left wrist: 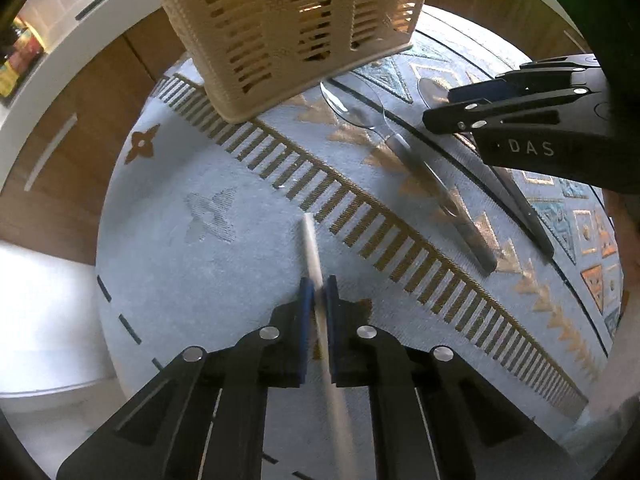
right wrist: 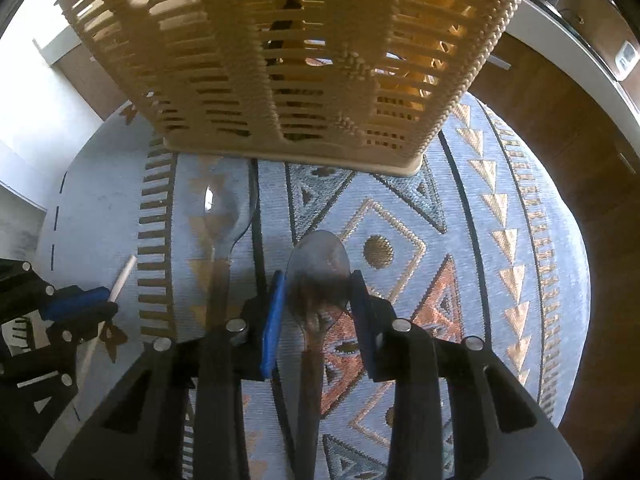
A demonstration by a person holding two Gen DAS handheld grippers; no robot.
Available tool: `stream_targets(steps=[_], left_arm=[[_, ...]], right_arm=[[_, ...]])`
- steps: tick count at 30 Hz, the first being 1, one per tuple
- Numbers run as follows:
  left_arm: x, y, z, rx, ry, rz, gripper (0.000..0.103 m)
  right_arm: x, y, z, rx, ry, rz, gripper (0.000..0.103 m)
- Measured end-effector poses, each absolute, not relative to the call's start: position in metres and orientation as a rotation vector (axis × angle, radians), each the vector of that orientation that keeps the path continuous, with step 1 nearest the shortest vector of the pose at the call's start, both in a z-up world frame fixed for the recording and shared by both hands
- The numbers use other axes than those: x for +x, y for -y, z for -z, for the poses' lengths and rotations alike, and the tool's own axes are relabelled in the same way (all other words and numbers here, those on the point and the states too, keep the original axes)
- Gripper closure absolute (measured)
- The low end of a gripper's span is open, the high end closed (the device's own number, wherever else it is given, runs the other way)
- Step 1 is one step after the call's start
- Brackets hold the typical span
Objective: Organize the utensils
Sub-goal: 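Lift the chopstick and clear spoon up toward the tan caddy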
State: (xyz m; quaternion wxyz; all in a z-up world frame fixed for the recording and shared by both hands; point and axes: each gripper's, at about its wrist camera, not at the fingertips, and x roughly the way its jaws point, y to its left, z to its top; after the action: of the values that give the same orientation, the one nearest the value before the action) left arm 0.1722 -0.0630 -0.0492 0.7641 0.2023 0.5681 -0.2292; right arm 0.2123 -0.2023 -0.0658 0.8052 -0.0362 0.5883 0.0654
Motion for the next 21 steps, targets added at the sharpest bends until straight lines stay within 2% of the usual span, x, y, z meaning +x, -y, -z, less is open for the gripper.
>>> stream_targets(steps=[7, 13, 21], left_arm=[[0.158, 0.036, 0.029, 0.262, -1.066, 0.498, 0.1], [0.126, 0.015, -0.024, 0.083, -0.793, 0.494, 0.1], [0.11, 0.007, -0.06, -0.062, -0.58, 0.504, 0.1]], right_arm=[[0.175, 0.205, 0.046, -0.011, -1.17, -0.204, 0.074], [0.126, 0.223, 0.014, 0.034, -1.0, -0.252, 0.074], [0.09, 0.246, -0.022, 0.195, -0.881, -0.407, 0.074]])
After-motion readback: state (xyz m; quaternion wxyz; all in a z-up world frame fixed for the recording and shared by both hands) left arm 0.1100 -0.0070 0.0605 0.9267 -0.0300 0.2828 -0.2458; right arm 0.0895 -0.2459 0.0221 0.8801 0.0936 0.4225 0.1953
